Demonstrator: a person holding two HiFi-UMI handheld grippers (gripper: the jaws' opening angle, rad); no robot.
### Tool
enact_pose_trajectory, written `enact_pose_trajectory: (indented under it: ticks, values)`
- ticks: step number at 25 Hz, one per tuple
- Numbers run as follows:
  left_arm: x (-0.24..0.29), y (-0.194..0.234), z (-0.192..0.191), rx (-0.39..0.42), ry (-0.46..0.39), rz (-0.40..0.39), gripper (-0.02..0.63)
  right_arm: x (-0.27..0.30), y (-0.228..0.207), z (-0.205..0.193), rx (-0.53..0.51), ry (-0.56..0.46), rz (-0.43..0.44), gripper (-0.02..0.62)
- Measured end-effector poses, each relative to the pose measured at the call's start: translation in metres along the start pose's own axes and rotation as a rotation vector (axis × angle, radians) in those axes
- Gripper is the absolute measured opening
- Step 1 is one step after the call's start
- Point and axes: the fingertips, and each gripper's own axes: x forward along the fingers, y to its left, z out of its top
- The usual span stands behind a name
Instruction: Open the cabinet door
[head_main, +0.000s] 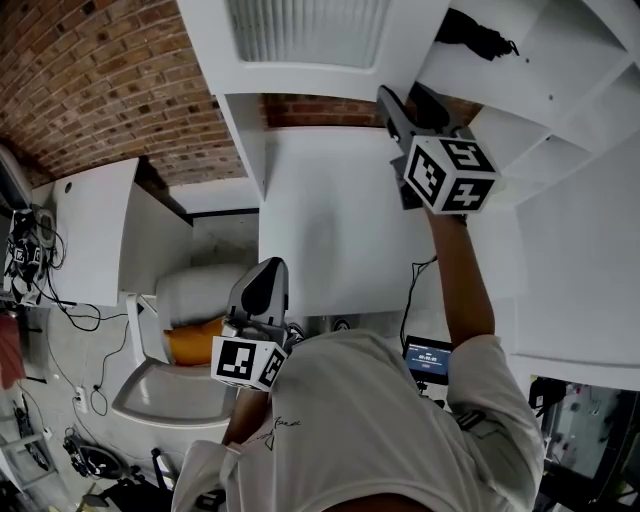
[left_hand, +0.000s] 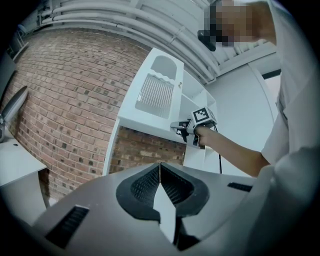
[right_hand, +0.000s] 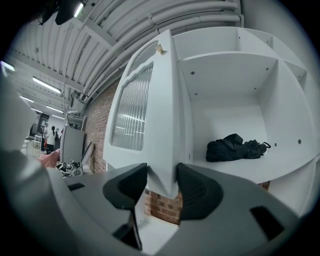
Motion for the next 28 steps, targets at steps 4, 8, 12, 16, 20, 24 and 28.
enact_pose_trajectory:
  ticks: [4, 8, 12, 16, 20, 24, 28]
  values:
    - [-0.004, -0.002, -0.001, -0.005, 0.003, -0.001, 0.020, -0.008, 0.003, 0.001, -0.003, 0.002, 0.003, 0.184]
    - [-0.006, -0.004, -0.003, -0.005, 0.004, -0.006, 0.020, -0.014, 0.006, 0.000, -0.007, 0.003, 0.011, 0.172]
    - [-0.009, -0.007, -0.004, -0.005, 0.006, -0.012, 0.020, -0.020, 0.010, 0.000, -0.008, 0.005, 0.015, 0.163]
    - [-0.011, -0.011, -0.006, 0.007, 0.014, -0.017, 0.020, -0.025, 0.012, 0.000, -0.005, 0.003, 0.018, 0.156]
    - [-0.012, -0.011, -0.006, 0.014, 0.022, -0.019, 0.020, -0.028, 0.014, 0.000, -0.002, 0.001, 0.018, 0.152]
    - [-0.012, -0.012, -0.008, 0.019, 0.027, -0.021, 0.019, -0.031, 0.017, 0.000, -0.001, -0.001, 0.022, 0.147]
    - [-0.013, -0.014, -0.009, 0.022, 0.034, -0.025, 0.019, -0.035, 0.019, 0.000, 0.005, -0.004, 0.025, 0.143]
